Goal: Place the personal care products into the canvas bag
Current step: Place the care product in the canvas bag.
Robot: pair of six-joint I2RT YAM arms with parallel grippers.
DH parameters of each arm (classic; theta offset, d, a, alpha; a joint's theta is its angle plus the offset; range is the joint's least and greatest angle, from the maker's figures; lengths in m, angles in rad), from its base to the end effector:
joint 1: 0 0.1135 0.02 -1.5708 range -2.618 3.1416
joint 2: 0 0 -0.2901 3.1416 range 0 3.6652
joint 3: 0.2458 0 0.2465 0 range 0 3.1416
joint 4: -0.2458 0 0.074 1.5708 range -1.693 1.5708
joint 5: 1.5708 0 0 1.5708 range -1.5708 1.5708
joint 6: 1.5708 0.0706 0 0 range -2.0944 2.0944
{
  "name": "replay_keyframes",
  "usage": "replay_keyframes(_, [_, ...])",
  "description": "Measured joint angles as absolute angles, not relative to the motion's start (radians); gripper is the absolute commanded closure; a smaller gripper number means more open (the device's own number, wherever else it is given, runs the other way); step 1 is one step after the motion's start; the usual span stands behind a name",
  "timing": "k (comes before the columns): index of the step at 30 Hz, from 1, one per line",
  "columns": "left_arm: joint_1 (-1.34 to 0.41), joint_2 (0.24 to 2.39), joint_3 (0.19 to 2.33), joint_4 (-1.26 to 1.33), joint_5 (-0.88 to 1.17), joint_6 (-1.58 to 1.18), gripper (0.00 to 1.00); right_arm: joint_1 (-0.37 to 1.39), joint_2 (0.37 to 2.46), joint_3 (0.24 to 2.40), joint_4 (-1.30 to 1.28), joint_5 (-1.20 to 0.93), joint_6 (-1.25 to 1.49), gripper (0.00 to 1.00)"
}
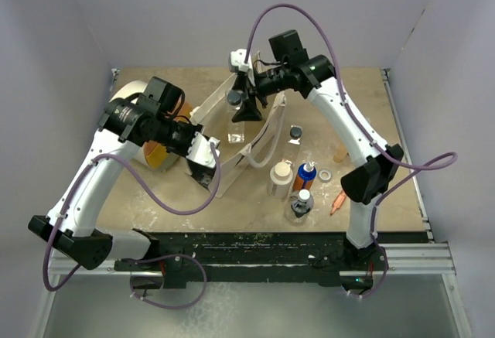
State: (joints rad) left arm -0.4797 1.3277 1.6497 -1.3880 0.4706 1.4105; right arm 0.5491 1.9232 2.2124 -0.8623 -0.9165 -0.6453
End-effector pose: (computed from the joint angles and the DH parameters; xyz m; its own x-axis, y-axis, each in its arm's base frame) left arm 0.1841 -0.1319 0.4078 0.4742 0.7451 -0.4690 0.8632 -0.2887 0.4141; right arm 0.3379 0.2725 0.4480 0.1635 -0.3291 -0.9300 -0.9863 -0.0334 -0.1616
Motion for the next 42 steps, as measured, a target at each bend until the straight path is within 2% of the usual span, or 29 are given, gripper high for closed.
replay_keyframes(11, [-0.479,1.317,1.658,-1.454,0.580,1.493,1.00,0.649,2.001,2.200,-0.954,-1.025,-0.896,1.00])
replay_keyframes(23, [-0.477,1.296,1.637,-1.441,0.602,1.496,1.00,0.730,2.145,2.197,-1.243,-1.092,-1.262,1.00])
replay_keyframes(42, [-0.472,1.249,1.560,-1.422,0.609,1.538,1.00,0.750,2.156,2.112,-1.227,-1.191,-1.357,1.00])
